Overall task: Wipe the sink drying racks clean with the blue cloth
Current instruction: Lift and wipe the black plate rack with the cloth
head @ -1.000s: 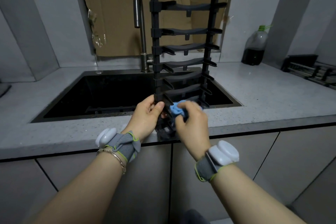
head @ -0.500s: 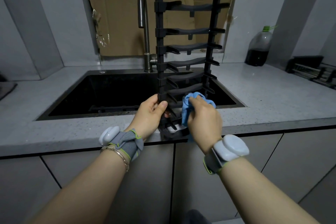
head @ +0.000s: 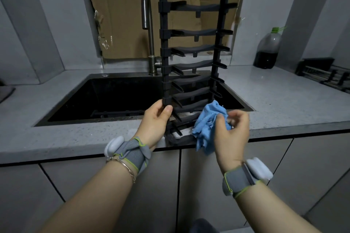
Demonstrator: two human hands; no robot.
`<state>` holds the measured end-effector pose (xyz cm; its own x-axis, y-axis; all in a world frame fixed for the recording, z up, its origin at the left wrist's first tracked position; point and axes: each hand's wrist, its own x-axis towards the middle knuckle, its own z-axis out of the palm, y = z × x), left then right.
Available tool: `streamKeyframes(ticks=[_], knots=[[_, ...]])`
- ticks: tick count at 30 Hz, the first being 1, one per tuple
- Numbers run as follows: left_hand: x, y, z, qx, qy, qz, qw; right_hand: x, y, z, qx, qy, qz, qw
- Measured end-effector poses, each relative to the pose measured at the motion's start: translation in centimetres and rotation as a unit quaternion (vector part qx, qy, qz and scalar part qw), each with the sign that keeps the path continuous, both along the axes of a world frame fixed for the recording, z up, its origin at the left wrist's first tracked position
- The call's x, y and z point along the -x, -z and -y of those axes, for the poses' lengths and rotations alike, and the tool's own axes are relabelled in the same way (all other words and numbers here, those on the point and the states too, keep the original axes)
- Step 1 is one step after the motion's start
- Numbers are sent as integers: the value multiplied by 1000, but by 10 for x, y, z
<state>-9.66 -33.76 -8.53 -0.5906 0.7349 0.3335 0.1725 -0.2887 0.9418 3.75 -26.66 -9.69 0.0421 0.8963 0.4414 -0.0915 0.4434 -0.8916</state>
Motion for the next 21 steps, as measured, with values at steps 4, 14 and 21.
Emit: streamKeyframes(ticks=[4,14,21], knots=[[-3,0,-2,-4,15,24,1000,10,11,-8,-47,6,143,989],[7,-1,0,6,49,-1,999,30,8,-10,-154,87,561,809],[8,1,0,-1,59,-9,998,33,8,4,-232,6,583,778]])
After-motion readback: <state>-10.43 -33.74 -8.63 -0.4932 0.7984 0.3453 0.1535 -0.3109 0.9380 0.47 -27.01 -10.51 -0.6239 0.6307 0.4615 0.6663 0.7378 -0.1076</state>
